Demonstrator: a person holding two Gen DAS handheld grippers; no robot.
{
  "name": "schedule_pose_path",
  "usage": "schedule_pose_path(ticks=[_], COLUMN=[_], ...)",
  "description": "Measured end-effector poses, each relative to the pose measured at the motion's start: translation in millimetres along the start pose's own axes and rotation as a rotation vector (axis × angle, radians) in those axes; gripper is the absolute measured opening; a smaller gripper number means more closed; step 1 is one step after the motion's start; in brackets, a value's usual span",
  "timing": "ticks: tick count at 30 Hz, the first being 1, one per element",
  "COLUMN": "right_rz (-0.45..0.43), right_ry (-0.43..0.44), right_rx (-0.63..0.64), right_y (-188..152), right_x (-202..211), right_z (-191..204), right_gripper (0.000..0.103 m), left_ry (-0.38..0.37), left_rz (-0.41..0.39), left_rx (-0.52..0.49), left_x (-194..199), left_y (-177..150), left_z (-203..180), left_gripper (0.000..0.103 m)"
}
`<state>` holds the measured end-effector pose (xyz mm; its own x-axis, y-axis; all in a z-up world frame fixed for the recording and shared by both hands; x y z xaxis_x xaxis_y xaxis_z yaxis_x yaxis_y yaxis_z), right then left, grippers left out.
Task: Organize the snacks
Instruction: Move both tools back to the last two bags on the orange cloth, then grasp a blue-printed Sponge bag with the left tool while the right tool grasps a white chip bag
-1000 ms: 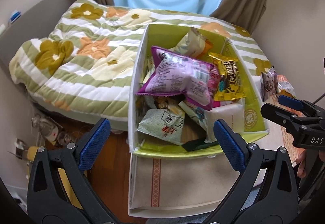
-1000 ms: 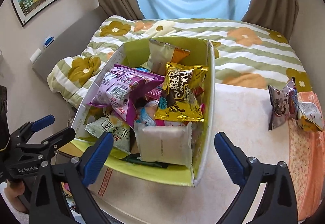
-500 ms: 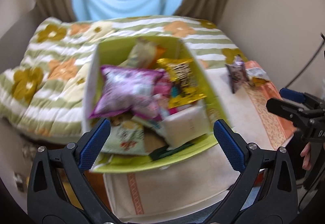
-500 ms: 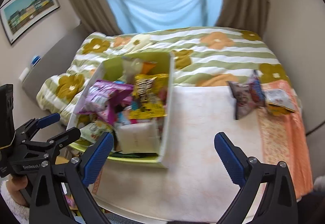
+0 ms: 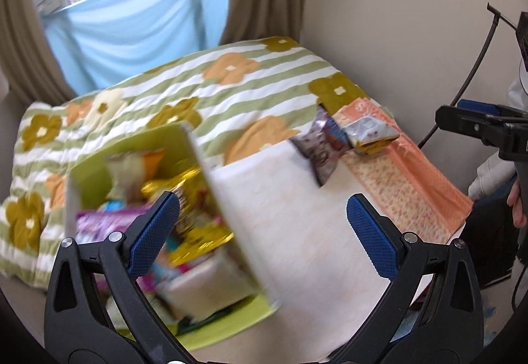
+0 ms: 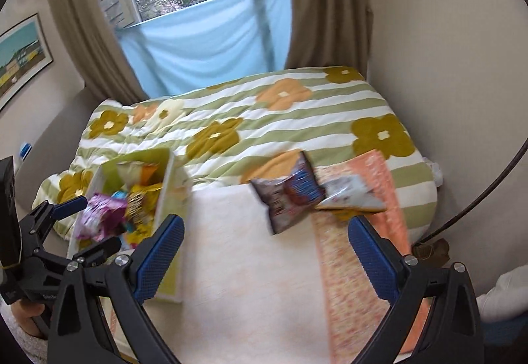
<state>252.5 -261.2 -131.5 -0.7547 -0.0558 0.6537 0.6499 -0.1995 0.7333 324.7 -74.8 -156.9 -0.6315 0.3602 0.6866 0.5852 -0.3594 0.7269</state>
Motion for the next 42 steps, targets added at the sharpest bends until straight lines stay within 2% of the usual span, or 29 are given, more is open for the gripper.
schedule_pose_path(ticks=[6,10,16,25,35,36,38,42], right_rz=[0.036,0.066,0.155,0.306,0.409,0.415,0.425,0.443], right_ry=[-0.027,-0.014,-0.002,0.058,0.044,0.040,0.038,0.028], right_rx=[-0.014,-0.041,-0.043,-0.043,-0.034,-0.026,-0.014,0.014], right_y=[23,29,22,-1,-24,-26,-29,-34], right_x=[-26,-53,-111,-183,-222,-225,-228,-233], right_z=[-71,-111,-147,-155,-152,-151,-148,-144], right_gripper=[0.099,0.099,0.099,0.099,0.099,0.099,0.099,0.099], left_ry=[-0.001,0.017,0.028,0.028,-0.012,-0.008,0.004,0.001], left_rz=[0.063,0.120,0.227,0.334,0.389,0.389,0.393,0.399], left_rx=[-0.056,-0.100,-0.169,-0.304,-0.373,-0.378,-0.396,-0.403], left_x=[-62,-110,-181,-253,-299,-302,-306,-309], left_y=[33,48,45,25,3,2,-1,-5], left_z=[-51,-77,-102,-118,-130,-130,-128,-125], left_gripper=[0.101,0.101,0.101,0.101,0.100,0.099,0.086,0.078])
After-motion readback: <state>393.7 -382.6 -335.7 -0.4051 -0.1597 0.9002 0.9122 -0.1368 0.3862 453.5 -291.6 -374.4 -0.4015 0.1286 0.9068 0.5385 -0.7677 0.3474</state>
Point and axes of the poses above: each gripper's, at about its wrist camera, not at the fingertips, and x roughly against the way its jaws point, z to its left, y to its top, the point moved 7 cm from there along -x, roughly the way its jaws point, and after that the axes turned 6 degrees about -z, right-handed, at the moved point
